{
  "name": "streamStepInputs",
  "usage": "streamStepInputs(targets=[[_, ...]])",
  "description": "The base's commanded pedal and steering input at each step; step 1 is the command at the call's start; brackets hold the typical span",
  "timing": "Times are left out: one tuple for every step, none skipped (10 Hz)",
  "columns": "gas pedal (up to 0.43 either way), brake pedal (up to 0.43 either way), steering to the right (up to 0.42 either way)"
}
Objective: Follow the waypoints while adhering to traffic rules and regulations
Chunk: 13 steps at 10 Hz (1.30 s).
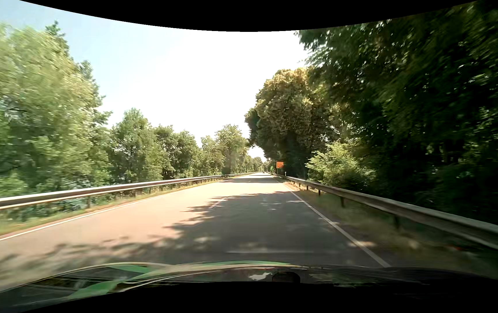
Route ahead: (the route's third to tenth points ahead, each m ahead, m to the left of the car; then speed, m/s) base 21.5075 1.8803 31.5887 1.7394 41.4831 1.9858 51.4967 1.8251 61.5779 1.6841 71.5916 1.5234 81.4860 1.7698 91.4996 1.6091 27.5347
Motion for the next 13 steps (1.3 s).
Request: streamStepInputs(targets=[[0.22,0.0,-0.002],[0.228,0.0,-0.002],[0.24,0.0,-0.002],[0.26,0.0,-0.002],[0.268,0.0,-0.002],[0.28,0.0,-0.001],[0.28,0.0,-0.001],[0.28,0.0,-0.001],[0.28,0.0,-0.001],[0.268,0.0,-0.001],[0.248,0.0,-0.001],[0.24,0.0,-0.001],[0.24,0.0,-0.001]])
